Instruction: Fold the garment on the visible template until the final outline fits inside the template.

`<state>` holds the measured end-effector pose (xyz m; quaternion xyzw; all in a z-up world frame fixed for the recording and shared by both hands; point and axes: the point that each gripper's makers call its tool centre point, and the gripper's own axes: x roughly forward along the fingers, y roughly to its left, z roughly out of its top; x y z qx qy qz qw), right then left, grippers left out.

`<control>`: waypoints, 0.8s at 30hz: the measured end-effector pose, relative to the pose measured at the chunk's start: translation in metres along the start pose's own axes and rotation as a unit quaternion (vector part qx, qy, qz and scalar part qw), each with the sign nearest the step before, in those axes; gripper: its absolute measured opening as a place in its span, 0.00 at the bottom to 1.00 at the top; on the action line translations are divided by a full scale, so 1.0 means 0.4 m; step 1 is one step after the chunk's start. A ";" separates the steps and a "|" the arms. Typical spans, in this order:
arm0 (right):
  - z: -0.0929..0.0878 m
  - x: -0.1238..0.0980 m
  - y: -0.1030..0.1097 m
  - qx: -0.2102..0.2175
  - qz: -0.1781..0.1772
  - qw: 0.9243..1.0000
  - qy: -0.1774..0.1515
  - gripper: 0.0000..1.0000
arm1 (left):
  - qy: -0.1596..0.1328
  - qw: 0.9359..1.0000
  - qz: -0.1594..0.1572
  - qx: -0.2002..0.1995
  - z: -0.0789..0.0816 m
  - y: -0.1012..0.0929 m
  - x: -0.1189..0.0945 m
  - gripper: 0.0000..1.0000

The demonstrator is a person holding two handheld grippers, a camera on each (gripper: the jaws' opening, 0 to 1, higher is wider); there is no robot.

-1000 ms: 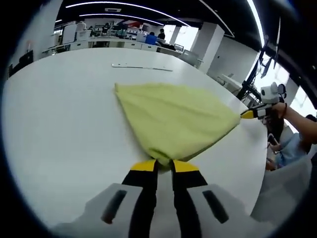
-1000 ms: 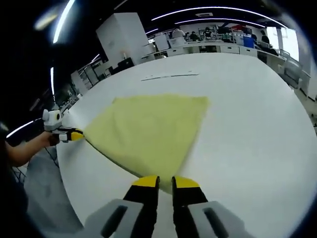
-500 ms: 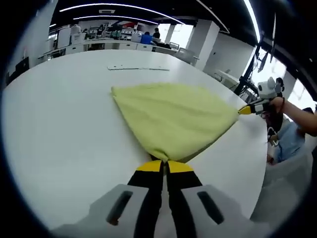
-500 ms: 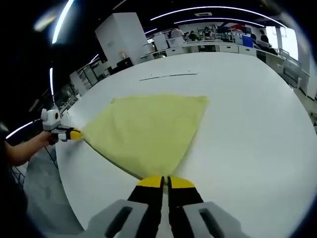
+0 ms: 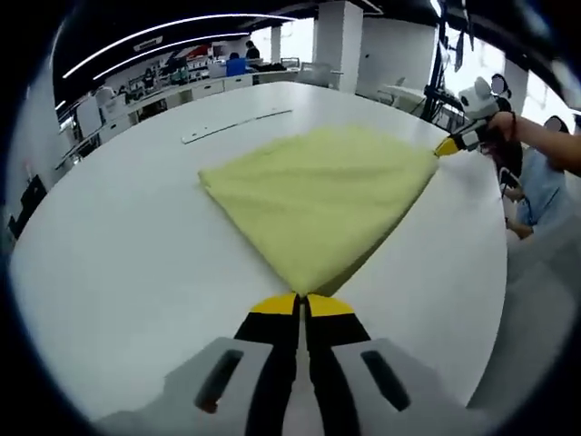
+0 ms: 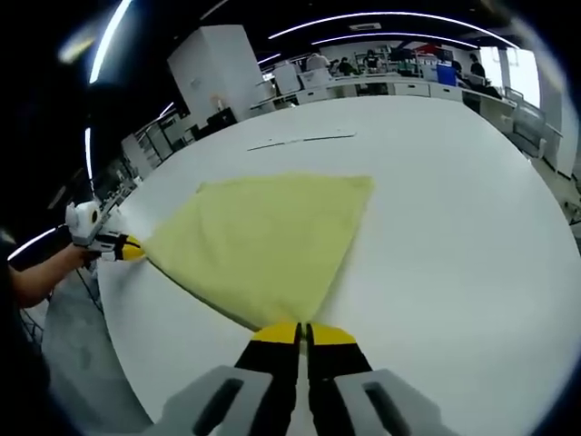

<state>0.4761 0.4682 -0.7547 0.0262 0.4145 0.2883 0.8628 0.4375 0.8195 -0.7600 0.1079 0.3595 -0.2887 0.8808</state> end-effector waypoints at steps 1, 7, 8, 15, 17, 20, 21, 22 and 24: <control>-0.001 -0.001 0.001 -0.002 0.000 1.000 0.001 0.00 | 0.001 1.000 0.000 0.000 -0.001 -0.001 -0.001 0.00; -0.012 -0.009 0.001 -0.008 0.000 1.000 0.008 0.00 | 0.008 1.000 -0.003 0.006 -0.015 -0.014 -0.008 0.00; -0.015 -0.010 0.002 -0.008 0.000 1.000 0.009 0.00 | 0.008 1.000 -0.004 0.006 -0.017 -0.015 -0.009 0.00; -0.033 -0.016 0.010 -0.010 0.001 1.000 0.019 0.00 | 0.004 1.000 -0.009 0.003 -0.029 -0.029 -0.028 0.00; -0.040 -0.019 0.012 -0.011 0.001 1.000 0.024 0.00 | -0.002 1.000 -0.011 -0.014 -0.035 -0.032 -0.032 0.00; -0.051 -0.023 0.019 -0.010 0.004 1.000 0.028 0.00 | -0.004 1.000 -0.009 -0.019 -0.045 -0.039 -0.039 0.00; -0.054 -0.024 0.020 -0.010 0.004 1.000 0.029 0.00 | -0.004 1.000 -0.008 -0.019 -0.047 -0.042 -0.040 0.00; -0.058 -0.026 0.021 -0.008 0.005 1.000 0.030 0.00 | -0.005 1.000 -0.007 -0.019 -0.048 -0.044 -0.043 0.00; -0.064 -0.031 0.023 -0.005 0.006 1.000 0.030 0.00 | -0.005 1.000 -0.008 -0.020 -0.052 -0.047 -0.048 0.00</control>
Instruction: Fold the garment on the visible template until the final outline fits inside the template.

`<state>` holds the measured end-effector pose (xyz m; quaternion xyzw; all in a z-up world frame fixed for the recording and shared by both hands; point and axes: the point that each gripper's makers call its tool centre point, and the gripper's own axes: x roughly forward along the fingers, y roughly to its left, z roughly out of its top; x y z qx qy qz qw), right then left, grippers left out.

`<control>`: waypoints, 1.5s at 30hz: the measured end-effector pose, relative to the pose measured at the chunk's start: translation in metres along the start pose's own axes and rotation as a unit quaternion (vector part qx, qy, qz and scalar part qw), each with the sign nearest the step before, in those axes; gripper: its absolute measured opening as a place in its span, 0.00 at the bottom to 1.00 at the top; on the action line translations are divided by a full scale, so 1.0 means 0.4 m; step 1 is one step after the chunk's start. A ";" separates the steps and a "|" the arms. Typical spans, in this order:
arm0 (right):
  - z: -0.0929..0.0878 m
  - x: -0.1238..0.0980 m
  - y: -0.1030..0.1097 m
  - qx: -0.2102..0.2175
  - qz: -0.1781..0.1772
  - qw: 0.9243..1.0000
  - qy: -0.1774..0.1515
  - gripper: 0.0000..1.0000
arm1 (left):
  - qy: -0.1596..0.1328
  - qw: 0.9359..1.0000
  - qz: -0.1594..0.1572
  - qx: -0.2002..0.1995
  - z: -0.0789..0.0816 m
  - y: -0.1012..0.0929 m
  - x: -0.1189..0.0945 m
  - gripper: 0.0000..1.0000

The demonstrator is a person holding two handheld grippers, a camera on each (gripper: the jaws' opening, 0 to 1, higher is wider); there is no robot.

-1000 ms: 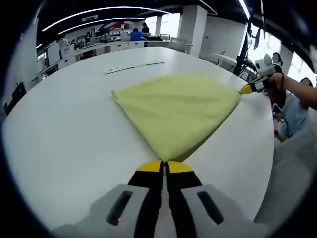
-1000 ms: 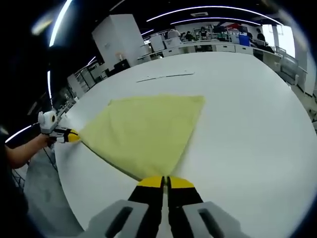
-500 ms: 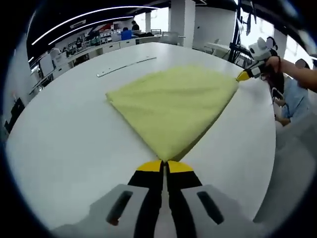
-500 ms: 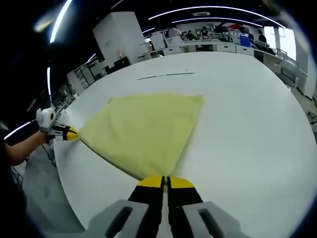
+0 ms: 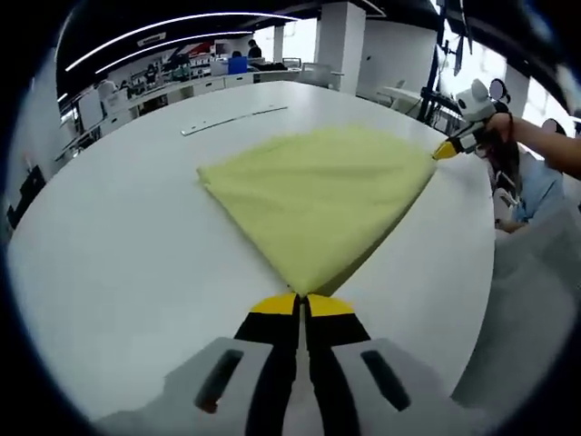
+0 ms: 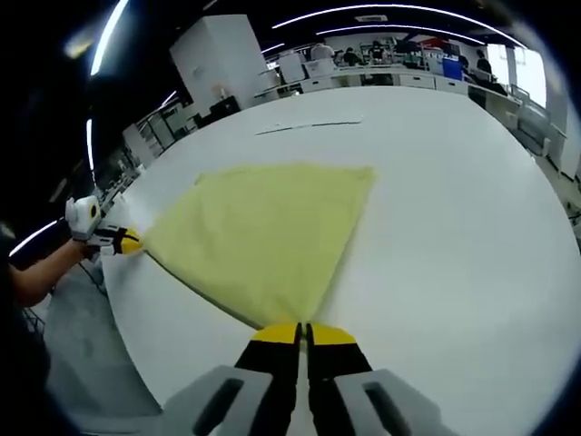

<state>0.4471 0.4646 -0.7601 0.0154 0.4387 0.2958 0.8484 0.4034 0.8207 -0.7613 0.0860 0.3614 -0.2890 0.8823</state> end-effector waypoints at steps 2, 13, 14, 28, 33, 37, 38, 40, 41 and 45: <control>-0.003 -0.001 0.001 0.002 0.000 1.000 -0.001 0.00 | 0.000 1.000 0.001 0.001 -0.003 -0.007 -0.005 0.00; -0.022 -0.006 0.007 -0.032 -0.005 0.999 0.009 0.00 | 0.005 1.000 0.000 0.005 -0.022 -0.026 -0.018 0.00; -0.026 -0.005 0.005 -0.045 -0.007 0.999 0.017 0.00 | 0.007 1.000 0.000 0.005 -0.023 -0.026 -0.019 0.00; -0.024 0.006 -0.003 -0.041 -0.027 0.999 0.013 0.04 | 0.005 0.999 0.022 -0.026 -0.029 -0.015 -0.027 0.00; -0.008 -0.004 0.003 -0.033 -0.030 0.999 -0.001 0.29 | 0.018 0.998 0.041 -0.039 -0.036 -0.002 -0.041 0.15; 0.001 -0.017 0.022 -0.037 -0.026 0.999 0.000 0.42 | 0.001 0.997 0.034 -0.068 -0.013 -0.012 -0.057 0.35; 0.004 -0.020 0.027 -0.039 -0.024 0.999 -0.002 0.47 | -0.009 0.996 0.031 -0.078 -0.003 -0.017 -0.060 0.39; 0.016 -0.029 0.043 -0.042 -0.019 0.999 -0.008 0.54 | -0.025 0.996 0.022 -0.088 0.015 -0.028 -0.069 0.44; 0.023 -0.033 0.051 -0.043 -0.016 0.999 -0.013 0.59 | -0.033 0.995 0.022 -0.094 0.024 -0.031 -0.076 0.46; 0.057 -0.058 0.100 -0.048 0.002 0.998 -0.033 0.73 | -0.043 0.994 0.021 -0.099 0.052 -0.049 -0.098 0.57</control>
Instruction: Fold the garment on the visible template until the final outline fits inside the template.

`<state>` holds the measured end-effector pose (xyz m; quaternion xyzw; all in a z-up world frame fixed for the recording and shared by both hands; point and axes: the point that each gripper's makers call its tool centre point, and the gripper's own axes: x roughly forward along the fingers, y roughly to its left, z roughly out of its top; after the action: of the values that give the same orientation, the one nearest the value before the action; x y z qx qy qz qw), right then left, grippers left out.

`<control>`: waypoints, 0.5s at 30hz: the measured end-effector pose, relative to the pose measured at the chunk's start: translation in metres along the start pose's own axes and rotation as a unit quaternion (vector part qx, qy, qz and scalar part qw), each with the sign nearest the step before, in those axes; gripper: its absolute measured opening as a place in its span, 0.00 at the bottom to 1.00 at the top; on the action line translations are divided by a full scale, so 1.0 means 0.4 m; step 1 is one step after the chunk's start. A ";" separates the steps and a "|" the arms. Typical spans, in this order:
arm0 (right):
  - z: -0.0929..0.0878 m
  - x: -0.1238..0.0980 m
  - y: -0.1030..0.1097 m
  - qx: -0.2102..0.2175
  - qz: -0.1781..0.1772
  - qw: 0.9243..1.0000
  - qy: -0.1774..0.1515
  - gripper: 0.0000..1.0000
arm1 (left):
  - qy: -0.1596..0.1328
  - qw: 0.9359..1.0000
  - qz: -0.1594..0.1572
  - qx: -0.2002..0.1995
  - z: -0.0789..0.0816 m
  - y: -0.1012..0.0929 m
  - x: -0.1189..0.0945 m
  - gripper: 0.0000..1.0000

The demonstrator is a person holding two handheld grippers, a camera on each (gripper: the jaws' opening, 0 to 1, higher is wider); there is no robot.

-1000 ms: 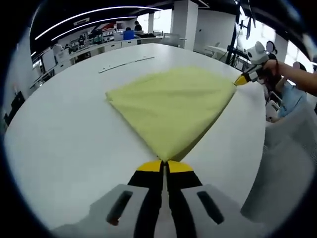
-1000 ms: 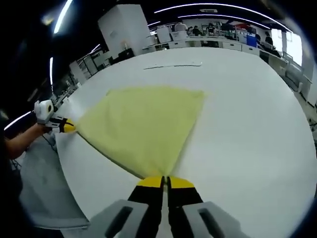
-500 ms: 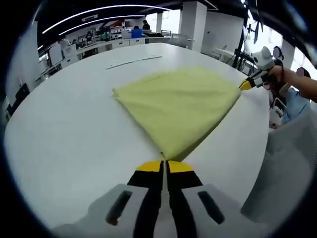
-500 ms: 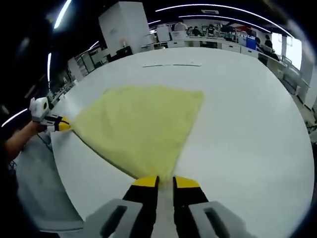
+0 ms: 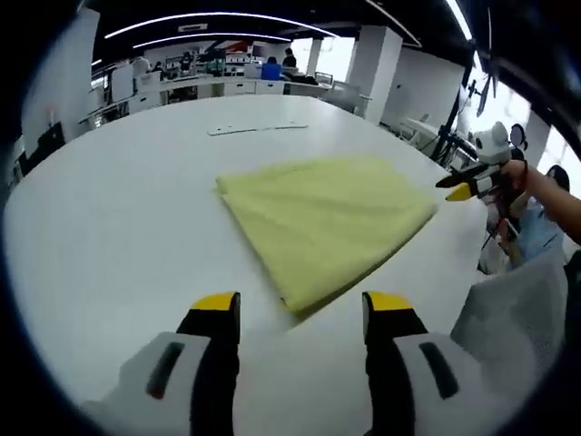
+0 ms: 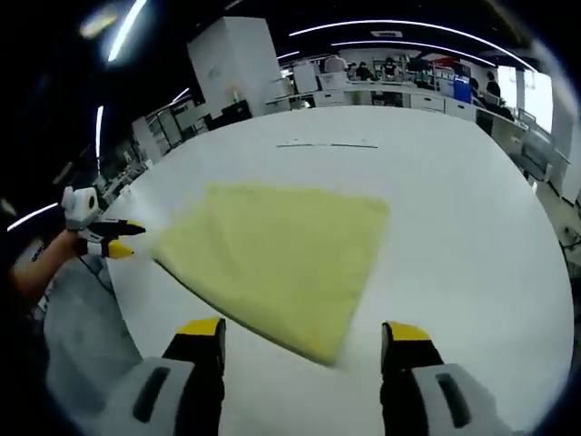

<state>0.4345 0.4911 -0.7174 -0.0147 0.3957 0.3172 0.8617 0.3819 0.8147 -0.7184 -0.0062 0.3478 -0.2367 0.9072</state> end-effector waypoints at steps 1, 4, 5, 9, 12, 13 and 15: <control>0.010 -0.008 0.012 -0.005 0.002 1.000 -0.003 0.75 | -0.003 1.000 0.001 0.002 0.008 -0.008 -0.007 0.59; 0.027 -0.027 0.037 -0.019 0.005 1.000 -0.008 0.83 | -0.014 1.000 0.001 -0.002 0.031 -0.024 -0.026 0.66; 0.035 -0.037 0.049 -0.028 0.006 1.000 -0.012 0.85 | -0.021 1.000 0.001 -0.008 0.042 -0.030 -0.033 0.68; 0.051 -0.067 0.080 -0.037 0.008 0.999 -0.022 0.92 | -0.035 0.999 0.001 -0.020 0.069 -0.044 -0.059 0.72; 0.057 -0.091 0.099 -0.040 0.007 0.999 -0.027 0.95 | -0.040 0.999 0.005 -0.020 0.083 -0.051 -0.074 0.75; 0.058 -0.097 0.103 -0.043 0.006 0.999 -0.029 0.95 | -0.042 0.999 0.004 -0.017 0.087 -0.055 -0.078 0.75; 0.060 -0.112 0.112 -0.044 0.006 0.999 -0.032 0.97 | -0.044 0.999 0.005 -0.022 0.093 -0.061 -0.088 0.78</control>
<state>0.4038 0.5096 -0.6598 -0.0399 0.3538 0.3398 0.8705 0.3726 0.8027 -0.6637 -0.0350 0.3123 -0.2244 0.9225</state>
